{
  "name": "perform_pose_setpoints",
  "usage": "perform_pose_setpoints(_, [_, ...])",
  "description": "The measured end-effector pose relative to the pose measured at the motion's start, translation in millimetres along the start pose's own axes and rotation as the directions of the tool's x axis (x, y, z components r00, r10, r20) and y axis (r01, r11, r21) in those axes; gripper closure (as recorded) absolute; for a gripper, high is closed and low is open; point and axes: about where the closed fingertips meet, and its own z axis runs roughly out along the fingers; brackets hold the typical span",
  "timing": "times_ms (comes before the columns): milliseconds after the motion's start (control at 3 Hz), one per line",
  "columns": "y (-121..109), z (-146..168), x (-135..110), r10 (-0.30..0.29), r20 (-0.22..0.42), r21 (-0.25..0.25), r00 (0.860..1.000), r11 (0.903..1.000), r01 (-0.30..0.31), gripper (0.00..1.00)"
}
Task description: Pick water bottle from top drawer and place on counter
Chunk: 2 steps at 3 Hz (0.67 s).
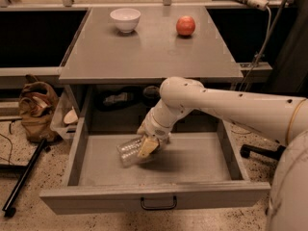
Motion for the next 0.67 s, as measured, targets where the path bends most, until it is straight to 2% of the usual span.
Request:
perform_pose_setpoints(333, [13.9,-20.0,4.7,0.017,0.024,0.047,1.000,0.9987,-0.018,0.65])
perform_pose_setpoints(667, [42.9,-59.9,7.4,0.030,0.077,0.145,0.997,0.9886,-0.041,0.88])
